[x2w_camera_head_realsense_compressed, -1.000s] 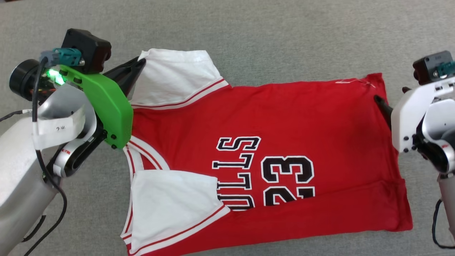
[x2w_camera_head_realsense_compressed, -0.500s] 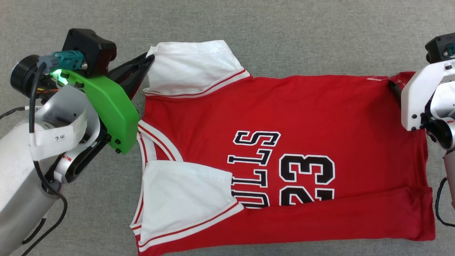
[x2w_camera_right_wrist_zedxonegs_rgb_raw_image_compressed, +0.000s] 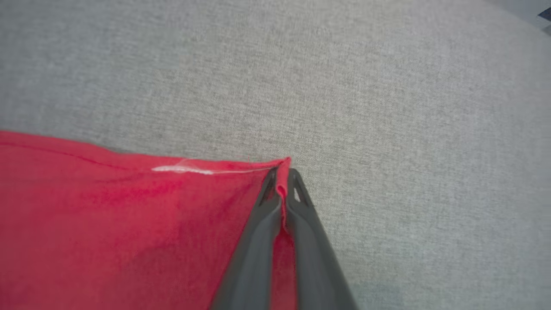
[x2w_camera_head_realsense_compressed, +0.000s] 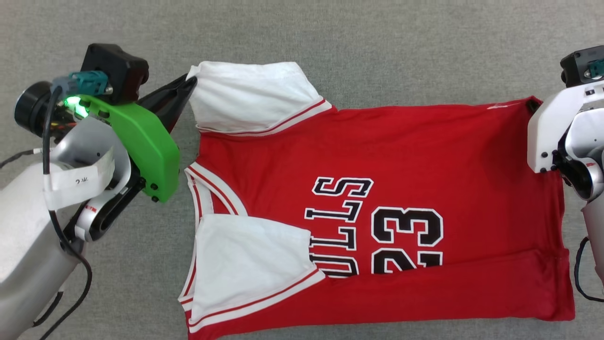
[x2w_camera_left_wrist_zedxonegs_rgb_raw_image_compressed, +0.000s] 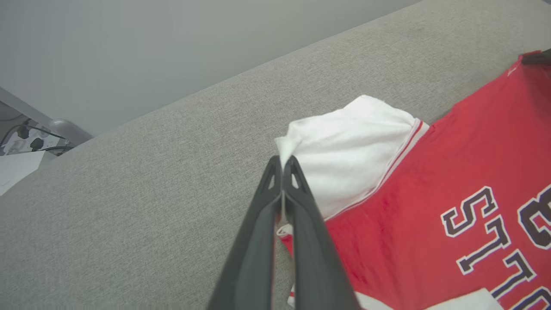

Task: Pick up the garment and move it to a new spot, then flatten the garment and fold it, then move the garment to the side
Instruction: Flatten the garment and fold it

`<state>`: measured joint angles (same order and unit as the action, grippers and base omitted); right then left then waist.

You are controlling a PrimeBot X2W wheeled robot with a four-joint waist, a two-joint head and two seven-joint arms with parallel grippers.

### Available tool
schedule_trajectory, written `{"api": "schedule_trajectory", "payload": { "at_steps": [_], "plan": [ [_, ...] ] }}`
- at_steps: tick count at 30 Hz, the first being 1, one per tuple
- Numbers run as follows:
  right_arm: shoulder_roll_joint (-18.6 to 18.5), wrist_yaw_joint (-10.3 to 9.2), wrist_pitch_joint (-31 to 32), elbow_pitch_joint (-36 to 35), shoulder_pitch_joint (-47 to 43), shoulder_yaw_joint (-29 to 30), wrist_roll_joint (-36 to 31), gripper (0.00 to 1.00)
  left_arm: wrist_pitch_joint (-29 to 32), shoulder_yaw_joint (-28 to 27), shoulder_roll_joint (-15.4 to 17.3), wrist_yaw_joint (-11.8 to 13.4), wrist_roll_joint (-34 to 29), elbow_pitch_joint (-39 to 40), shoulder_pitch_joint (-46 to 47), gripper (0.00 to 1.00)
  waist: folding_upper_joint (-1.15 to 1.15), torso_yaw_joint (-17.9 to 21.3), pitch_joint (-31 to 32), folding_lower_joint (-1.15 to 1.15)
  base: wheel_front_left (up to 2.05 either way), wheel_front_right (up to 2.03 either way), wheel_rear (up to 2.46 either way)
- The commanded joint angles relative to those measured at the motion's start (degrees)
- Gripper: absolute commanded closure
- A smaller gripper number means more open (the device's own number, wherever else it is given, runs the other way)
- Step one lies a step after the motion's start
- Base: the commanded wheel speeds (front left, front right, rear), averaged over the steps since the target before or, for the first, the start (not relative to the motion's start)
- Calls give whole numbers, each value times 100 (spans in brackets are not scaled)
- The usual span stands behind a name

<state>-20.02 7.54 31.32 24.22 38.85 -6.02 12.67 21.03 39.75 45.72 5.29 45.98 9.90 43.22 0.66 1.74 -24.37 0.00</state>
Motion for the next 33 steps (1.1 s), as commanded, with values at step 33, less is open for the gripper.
{"api": "schedule_trajectory", "payload": {
  "at_steps": [33],
  "plan": [
    [-757, -5, -617, -1850, -3418, -13, 1460, 100, -614, 717, 95, 821, 553, 400, -2987, 100, -66, -269, 1607, 0, 0, 0, 0]
  ]
}}
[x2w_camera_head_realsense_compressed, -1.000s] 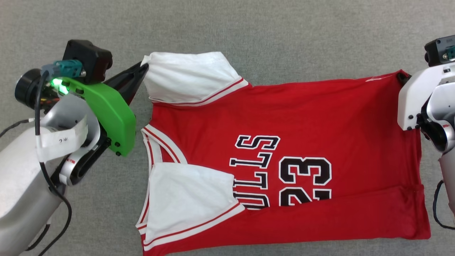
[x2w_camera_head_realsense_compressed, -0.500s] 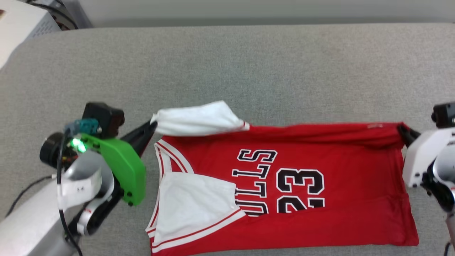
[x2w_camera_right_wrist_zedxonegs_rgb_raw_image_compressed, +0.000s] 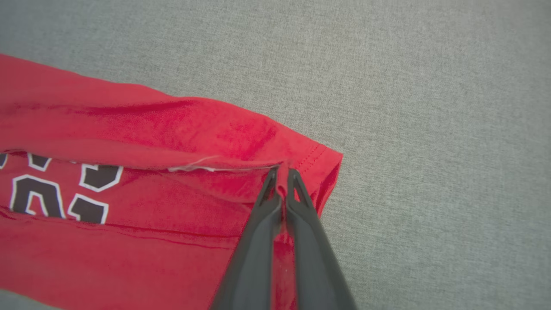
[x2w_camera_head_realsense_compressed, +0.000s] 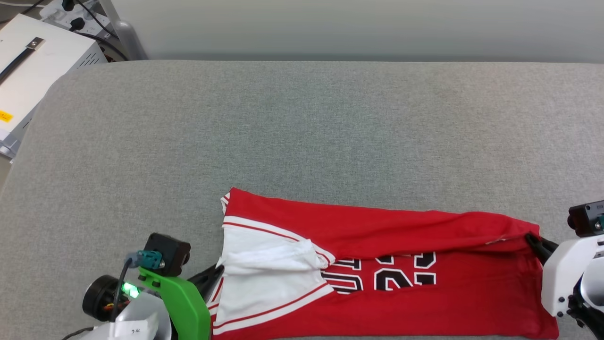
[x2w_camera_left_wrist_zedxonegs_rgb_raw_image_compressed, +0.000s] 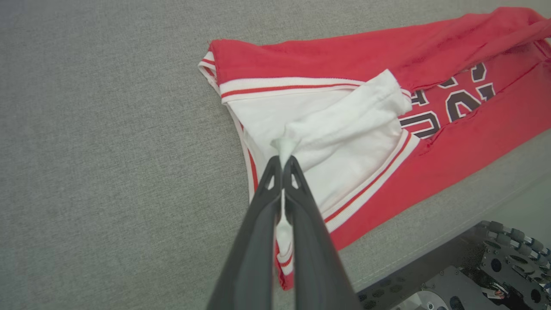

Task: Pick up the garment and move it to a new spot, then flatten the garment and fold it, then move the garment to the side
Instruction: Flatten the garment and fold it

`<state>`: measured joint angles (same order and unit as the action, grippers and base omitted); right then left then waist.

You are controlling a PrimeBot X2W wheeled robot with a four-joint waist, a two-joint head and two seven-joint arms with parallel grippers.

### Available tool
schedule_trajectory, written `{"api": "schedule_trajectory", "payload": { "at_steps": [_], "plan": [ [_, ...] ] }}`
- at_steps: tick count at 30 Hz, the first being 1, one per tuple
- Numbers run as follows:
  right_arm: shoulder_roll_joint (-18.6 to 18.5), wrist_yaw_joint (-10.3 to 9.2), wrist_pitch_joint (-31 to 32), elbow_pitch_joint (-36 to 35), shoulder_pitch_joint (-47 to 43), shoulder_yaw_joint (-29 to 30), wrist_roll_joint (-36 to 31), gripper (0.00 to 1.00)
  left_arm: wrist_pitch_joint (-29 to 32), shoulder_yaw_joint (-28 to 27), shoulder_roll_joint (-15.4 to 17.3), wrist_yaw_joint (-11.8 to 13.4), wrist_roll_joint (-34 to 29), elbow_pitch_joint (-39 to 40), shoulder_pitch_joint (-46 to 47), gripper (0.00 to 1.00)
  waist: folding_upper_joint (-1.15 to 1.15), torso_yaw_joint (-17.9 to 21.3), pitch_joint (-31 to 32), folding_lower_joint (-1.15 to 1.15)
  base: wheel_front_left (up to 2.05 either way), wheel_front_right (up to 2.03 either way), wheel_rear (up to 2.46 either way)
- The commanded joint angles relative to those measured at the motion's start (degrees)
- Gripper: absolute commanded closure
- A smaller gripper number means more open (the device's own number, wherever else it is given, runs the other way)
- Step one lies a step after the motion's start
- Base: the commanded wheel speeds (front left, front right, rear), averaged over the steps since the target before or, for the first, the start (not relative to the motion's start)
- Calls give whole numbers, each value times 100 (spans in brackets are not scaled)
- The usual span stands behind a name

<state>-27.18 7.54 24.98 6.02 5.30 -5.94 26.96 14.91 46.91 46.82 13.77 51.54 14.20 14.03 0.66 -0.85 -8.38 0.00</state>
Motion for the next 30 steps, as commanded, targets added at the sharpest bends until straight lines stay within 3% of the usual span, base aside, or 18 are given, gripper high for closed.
{"api": "schedule_trajectory", "payload": {
  "at_steps": [1, 8, 17, 18, 19, 20, 21, 30],
  "plan": [
    [-93, -5, 21, -33, -90, -64, 38, 100, 0, 34, -25, -46, -9, -77, -85, 100, -66, -14, 10, 0, 0, 0, 0],
    [-511, -5, -20, 59, -172, -439, 59, 100, -65, 113, -136, -182, 37, -483, -118, 100, -66, -28, -23, 0, 0, 0, 0],
    [-726, -5, -100, 334, -151, -741, 98, 100, 66, 340, -207, -285, -67, -823, -107, 100, -66, -24, -101, 0, 0, 0, 0],
    [-762, -5, -99, 345, -144, -809, 78, 80, 84, 386, -259, -298, -71, -870, -116, 100, -66, -24, -99, 0, 0, 0, 0],
    [-758, -5, -135, 345, -134, -826, 91, 53, 89, 412, -306, -307, -60, -907, -126, 100, -66, -23, -91, 0, 0, 0, 0],
    [-709, -5, -160, 356, -126, -816, 169, 0, 105, 435, -365, -310, -19, -963, -150, 90, -66, -22, -69, 0, 0, 0, 0],
    [-662, -5, -126, 369, -140, -815, 272, 0, 125, 445, -414, -284, 24, -1031, -177, 0, -66, -24, -45, 0, 0, 0, 0],
    [-535, -5, 77, -109, -243, -435, 442, 0, -274, 367, -595, -238, -74, -1235, -162, 0, -66, -55, 242, 0, 0, 0, 0]
  ]
}}
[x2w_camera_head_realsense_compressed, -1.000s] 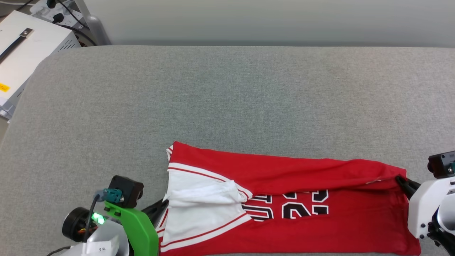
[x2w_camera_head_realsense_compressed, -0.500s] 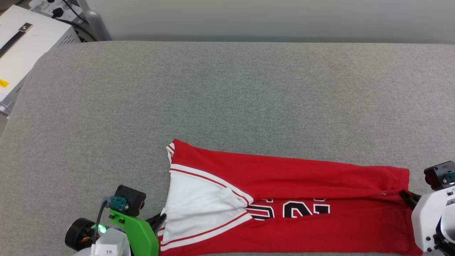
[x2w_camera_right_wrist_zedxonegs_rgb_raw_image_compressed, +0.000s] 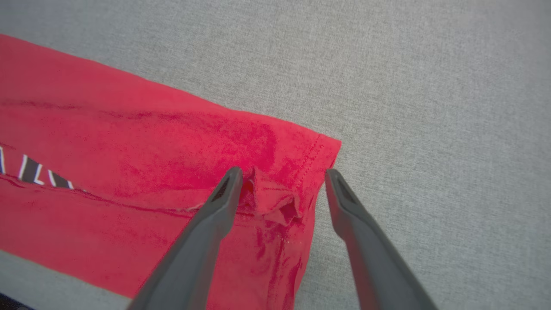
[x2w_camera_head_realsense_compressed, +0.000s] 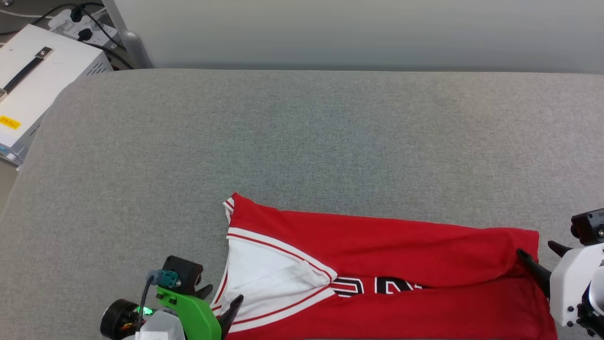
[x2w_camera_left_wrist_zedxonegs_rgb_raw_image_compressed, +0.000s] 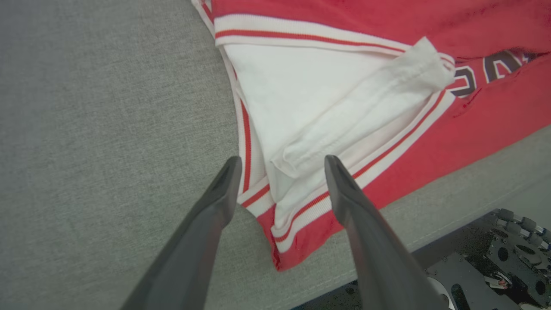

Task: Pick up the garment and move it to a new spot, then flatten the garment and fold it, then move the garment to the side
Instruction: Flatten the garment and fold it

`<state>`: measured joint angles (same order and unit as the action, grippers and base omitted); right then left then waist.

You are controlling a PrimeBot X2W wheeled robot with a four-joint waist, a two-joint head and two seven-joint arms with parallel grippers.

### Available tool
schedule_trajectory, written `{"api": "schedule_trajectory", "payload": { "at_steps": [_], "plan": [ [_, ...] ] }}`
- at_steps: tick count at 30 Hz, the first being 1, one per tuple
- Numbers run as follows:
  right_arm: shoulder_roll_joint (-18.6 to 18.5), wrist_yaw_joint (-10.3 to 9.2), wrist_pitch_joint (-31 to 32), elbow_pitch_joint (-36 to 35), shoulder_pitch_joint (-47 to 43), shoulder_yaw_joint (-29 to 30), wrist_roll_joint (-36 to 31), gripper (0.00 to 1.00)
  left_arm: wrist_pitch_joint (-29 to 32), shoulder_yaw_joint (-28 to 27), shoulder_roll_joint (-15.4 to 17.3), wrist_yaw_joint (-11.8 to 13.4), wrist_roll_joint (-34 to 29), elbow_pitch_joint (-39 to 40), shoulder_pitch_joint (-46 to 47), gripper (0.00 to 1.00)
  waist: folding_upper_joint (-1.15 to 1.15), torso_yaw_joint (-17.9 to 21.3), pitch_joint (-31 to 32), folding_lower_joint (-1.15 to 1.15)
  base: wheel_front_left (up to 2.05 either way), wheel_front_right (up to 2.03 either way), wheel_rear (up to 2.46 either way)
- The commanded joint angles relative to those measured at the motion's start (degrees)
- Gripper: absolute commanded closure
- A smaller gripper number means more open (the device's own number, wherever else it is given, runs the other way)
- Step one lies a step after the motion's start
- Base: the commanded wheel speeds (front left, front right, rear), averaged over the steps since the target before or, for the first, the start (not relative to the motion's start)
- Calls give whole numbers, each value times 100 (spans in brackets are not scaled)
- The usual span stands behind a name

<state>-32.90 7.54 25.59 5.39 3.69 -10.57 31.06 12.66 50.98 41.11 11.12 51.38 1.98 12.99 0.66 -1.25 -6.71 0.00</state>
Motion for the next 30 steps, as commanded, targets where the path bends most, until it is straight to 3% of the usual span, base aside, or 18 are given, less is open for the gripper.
{"api": "schedule_trajectory", "payload": {
  "at_steps": [1, 9, 13, 18, 24, 30],
  "plan": [
    [134, -5, 61, -180, -111, 167, 46, 0, -157, -105, -51, 57, -44, -2, -62, 0, -66, -22, 130, 0, 0, 0, 0],
    [853, -5, 767, -1082, -447, 1081, -387, 0, -1329, -785, -323, 517, -153, 72, 16, 0, -66, -124, 279, 0, 0, 0, 0],
    [1290, -5, 1055, -1197, -546, 1487, -844, 0, -2174, -1111, -443, 753, -399, -25, 15, 0, -66, -164, 283, 0, 0, 0, 0],
    [1770, -5, 1208, -1047, -662, 1973, -1330, 0, -2741, -1728, -758, 805, -669, -52, -54, 0, -66, -225, 223, 0, 0, 0, 0],
    [2139, -5, 1189, -677, -668, 2404, -1638, 0, -2764, -2955, -1311, 422, -2025, 340, -339, 0, -66, -274, 72, 0, 0, 0, 0],
    [2265, -5, 1106, -251, -613, 2637, -1713, 0, -2765, -3784, -1932, -299, -2845, 393, -739, 0, -66, -307, -50, 0, 0, 0, 0]
  ]
}}
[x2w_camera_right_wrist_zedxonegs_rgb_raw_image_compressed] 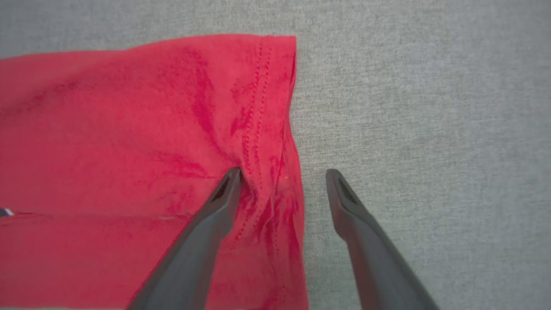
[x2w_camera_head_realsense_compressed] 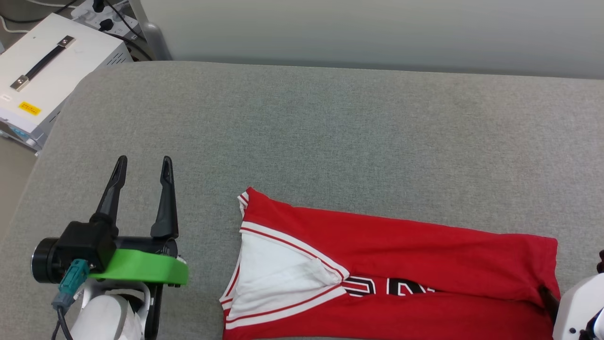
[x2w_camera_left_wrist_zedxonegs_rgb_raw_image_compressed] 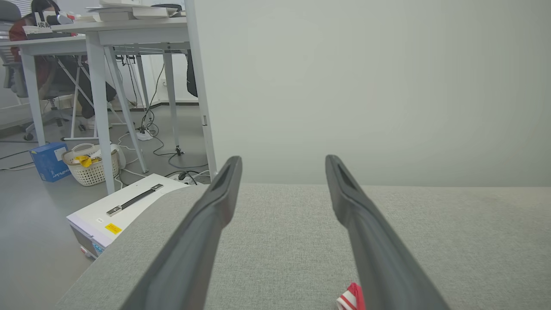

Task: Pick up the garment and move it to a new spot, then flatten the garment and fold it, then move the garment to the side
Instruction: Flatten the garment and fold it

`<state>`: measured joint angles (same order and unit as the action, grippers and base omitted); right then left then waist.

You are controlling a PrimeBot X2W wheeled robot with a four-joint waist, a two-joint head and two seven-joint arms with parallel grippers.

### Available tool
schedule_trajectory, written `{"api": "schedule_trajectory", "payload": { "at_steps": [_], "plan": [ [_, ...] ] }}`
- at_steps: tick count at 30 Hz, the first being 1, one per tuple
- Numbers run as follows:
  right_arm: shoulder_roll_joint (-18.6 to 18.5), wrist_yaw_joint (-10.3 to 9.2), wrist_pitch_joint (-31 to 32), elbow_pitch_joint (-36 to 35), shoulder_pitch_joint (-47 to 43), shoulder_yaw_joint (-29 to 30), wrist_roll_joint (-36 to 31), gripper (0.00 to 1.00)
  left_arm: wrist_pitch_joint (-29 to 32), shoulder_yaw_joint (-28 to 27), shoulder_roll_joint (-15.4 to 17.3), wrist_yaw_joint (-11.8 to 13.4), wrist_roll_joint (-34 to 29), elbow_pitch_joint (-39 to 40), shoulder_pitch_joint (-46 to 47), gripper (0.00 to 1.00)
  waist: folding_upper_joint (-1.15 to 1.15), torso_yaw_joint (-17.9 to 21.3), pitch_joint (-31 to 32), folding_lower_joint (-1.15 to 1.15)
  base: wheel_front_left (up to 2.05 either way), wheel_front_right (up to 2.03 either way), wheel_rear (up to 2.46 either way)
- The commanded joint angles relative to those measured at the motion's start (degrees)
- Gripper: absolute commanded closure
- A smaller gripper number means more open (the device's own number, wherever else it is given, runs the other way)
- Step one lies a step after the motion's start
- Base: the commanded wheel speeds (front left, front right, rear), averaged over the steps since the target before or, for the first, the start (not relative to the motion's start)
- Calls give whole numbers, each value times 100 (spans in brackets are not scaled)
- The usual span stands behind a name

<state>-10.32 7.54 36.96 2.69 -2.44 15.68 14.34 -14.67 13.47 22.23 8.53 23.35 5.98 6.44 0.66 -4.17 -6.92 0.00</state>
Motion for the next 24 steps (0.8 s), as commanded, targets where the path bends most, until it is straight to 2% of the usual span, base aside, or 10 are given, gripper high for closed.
{"api": "schedule_trajectory", "payload": {
  "at_steps": [1, 8, 12, 18, 20, 21, 24],
  "plan": [
    [13, -5, -39, 89, 11, 30, -31, 0, -31, -138, -142, -164, -149, -33, -125, 0, -66, -18, -49, 0, 0, 0, 0],
    [24, -5, -139, 594, 66, 39, 317, 0, -32, -593, -634, -826, -644, -223, -201, 0, -66, -57, -165, 0, 0, 0, 0],
    [-8, -5, -238, 874, 106, -128, 577, 0, -32, -826, -842, -1082, -832, -293, -191, 0, -66, -66, -211, 0, 0, 0, 0],
    [-19, -5, -305, 1168, 166, -493, 931, 0, -32, -1052, -1064, -1338, -1060, -400, -202, 0, -66, -57, -196, 0, 0, 0, 0],
    [-1, -5, -311, 1251, 191, -586, 1049, 62, -32, -1091, -1114, -1396, -1122, -437, -208, 0, -66, -49, -170, 0, 0, 0, 0],
    [3, -5, -305, 1296, 200, -611, 1098, 100, -32, -1108, -1134, -1417, -1146, -453, -210, 0, -66, -45, -157, 0, 0, 0, 0],
    [-70, -5, -327, 1395, 204, -825, 1198, 100, -32, -1154, -1199, -1479, -1206, -507, -222, 0, -66, -37, -101, 0, 0, 0, 0]
  ]
}}
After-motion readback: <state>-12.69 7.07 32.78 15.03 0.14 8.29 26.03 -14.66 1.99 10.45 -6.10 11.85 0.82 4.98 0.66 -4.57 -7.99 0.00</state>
